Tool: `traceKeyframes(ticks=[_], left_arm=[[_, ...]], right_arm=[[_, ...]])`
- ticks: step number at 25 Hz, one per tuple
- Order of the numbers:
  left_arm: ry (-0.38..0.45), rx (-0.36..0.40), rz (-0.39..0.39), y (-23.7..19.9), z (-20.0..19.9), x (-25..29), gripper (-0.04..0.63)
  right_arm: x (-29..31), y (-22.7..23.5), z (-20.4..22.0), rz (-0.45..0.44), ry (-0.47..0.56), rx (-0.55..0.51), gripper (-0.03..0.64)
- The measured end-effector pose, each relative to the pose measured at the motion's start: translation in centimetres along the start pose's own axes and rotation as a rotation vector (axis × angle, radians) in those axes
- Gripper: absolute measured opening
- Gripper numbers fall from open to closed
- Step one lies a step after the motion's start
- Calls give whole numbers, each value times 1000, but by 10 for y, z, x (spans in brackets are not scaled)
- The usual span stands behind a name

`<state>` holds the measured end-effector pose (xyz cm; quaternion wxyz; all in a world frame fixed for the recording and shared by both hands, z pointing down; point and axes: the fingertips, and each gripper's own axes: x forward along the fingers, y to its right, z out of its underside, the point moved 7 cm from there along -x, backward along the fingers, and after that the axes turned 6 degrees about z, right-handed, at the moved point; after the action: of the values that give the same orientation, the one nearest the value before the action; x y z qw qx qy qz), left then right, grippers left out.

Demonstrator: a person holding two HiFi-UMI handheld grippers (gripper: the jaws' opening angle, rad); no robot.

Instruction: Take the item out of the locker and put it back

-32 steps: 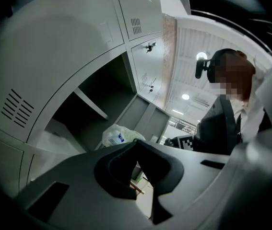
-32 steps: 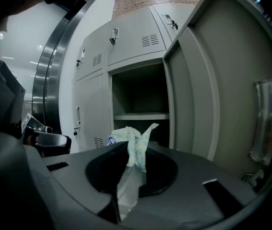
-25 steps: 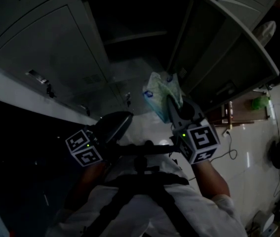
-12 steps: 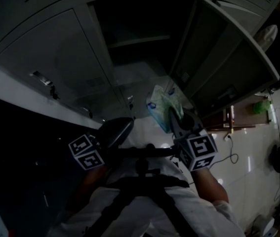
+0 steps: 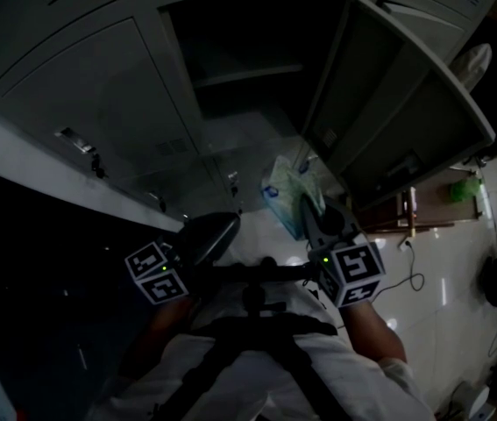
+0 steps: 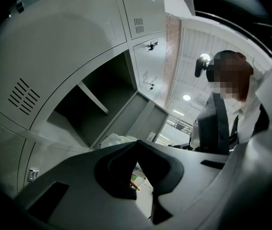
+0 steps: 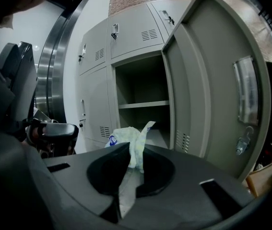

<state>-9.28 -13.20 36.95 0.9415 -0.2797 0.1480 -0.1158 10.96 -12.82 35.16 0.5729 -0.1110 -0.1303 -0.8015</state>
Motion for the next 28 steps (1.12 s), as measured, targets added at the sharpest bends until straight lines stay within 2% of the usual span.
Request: traceKeyframes(ticks=[6, 11, 15, 28], left_arm=[[0, -5, 14, 3, 1, 1, -6], [-78, 66, 49, 14, 4, 12, -8], [-44, 26, 62, 14, 3, 10, -7], [-6, 11, 40, 6, -3, 6, -6]], right_arm=[[-2, -4, 1, -9, 0, 4, 11], [-2, -8, 3, -18, -3, 12, 11], [-2, -9, 4, -20, -7, 12, 11], [4, -8, 2, -19, -7, 4, 11]])
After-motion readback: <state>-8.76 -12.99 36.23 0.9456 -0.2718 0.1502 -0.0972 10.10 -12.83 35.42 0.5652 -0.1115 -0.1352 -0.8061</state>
